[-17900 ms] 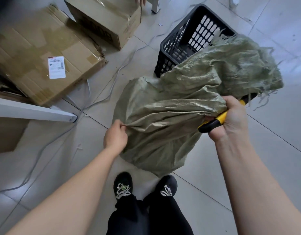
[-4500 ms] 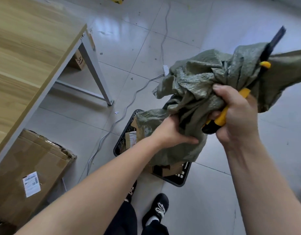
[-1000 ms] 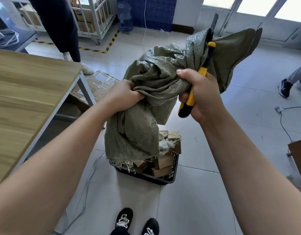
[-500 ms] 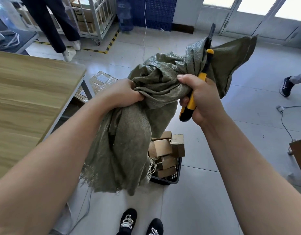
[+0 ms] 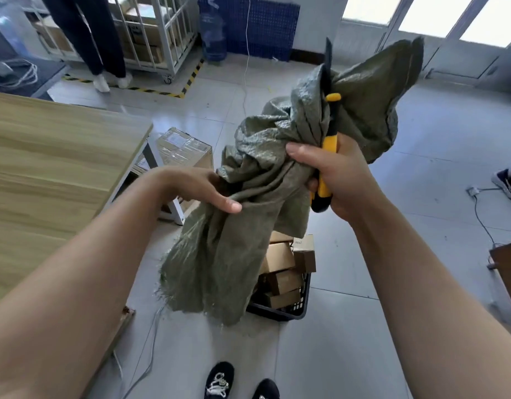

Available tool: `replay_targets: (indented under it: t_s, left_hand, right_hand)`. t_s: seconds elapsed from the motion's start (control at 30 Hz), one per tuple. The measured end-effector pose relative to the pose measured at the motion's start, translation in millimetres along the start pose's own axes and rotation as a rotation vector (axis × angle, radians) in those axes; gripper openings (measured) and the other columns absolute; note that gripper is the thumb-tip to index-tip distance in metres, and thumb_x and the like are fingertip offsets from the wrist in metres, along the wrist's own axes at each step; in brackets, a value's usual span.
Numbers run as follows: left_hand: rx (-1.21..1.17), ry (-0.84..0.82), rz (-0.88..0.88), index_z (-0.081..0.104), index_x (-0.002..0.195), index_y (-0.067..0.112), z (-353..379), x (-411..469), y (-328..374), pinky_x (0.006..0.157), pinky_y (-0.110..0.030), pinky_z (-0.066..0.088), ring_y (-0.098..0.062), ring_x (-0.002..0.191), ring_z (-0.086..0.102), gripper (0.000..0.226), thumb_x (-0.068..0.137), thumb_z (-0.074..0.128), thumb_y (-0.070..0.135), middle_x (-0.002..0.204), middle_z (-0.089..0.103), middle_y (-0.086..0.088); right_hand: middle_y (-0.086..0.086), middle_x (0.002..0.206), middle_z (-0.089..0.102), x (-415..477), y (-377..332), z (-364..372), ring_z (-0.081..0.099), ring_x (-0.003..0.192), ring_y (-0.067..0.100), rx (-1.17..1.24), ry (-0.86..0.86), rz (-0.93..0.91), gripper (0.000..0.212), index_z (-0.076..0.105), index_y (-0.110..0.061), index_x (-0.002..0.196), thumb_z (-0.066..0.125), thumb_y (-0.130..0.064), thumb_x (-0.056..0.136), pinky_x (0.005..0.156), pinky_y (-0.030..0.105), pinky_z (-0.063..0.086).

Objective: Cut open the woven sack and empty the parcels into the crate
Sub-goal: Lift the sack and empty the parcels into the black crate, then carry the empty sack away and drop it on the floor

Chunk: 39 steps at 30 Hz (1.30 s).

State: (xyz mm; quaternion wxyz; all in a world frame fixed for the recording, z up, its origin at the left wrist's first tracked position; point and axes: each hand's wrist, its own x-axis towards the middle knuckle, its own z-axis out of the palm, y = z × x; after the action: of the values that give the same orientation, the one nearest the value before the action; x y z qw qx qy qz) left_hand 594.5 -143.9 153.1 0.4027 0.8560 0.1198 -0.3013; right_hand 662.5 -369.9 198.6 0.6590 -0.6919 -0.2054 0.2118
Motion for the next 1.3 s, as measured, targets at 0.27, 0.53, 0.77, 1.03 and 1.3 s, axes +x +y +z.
replay_targets:
  t_s: [0.27,0.53,0.77,1.03,1.3]
  left_hand:
    - [-1.031,-0.082,0.315,0.045,0.139,0.009,-10.6,4.3,9.0,0.110,-0.051,0.030,-0.035,0.132,0.044,0.097,0.075,0.034,0.081,0.144,0.045,-0.018]
    - [-0.974,0.745,0.145,0.058,0.074,0.009,-20.0,-5.6,4.4,0.042,-0.020,0.049,-0.011,0.041,0.060,0.031,0.077,0.045,-0.018,0.063,0.058,-0.009]
    - [-1.323,0.483,0.436,0.073,0.087,0.011,-31.6,-39.6,-14.3,0.065,-0.029,0.060,-0.021,0.074,0.071,0.033,0.097,0.043,0.020,0.079,0.073,-0.006]
    - [-0.985,0.354,0.158,0.072,0.096,0.007,-27.9,-36.6,5.1,0.062,-0.028,0.058,-0.019,0.062,0.069,0.016,0.087,0.059,0.011,0.080,0.069,-0.011]
    - [-1.376,0.465,0.351,0.062,0.084,0.004,-38.7,-51.7,38.2,0.075,-0.035,0.054,-0.026,0.070,0.066,0.030,0.083,0.032,0.006,0.078,0.066,-0.012]
  right_hand:
    - [-0.014,0.055,0.062,-9.3,-20.2,6.9,0.056,0.049,-0.001,-0.154,-0.240,0.022,0.014,0.060,-0.021,0.079,0.071,-0.012,0.084,0.046,0.012,0.042]
    - [-0.014,0.062,0.064,-4.5,-6.1,-20.8,0.060,0.056,0.002,-0.172,0.238,0.006,0.011,0.064,-0.019,0.084,0.074,-0.016,0.081,0.054,0.022,0.049]
    - [-0.004,0.074,0.060,3.0,-0.2,-40.7,0.058,0.075,0.022,-0.168,0.767,0.057,0.019,0.057,-0.025,0.074,0.061,-0.007,0.075,0.078,0.039,0.051]
    - [-0.006,0.061,0.062,-2.5,-17.9,-40.7,0.059,0.051,0.010,0.222,0.446,-0.008,0.023,0.064,-0.015,0.083,0.061,0.008,0.080,0.049,0.025,0.046]
    - [-0.002,0.048,0.037,-15.3,-24.9,-54.4,0.034,0.039,0.014,-0.012,0.350,0.308,0.055,0.050,-0.015,0.062,0.071,-0.066,0.067,0.039,0.025,0.029]
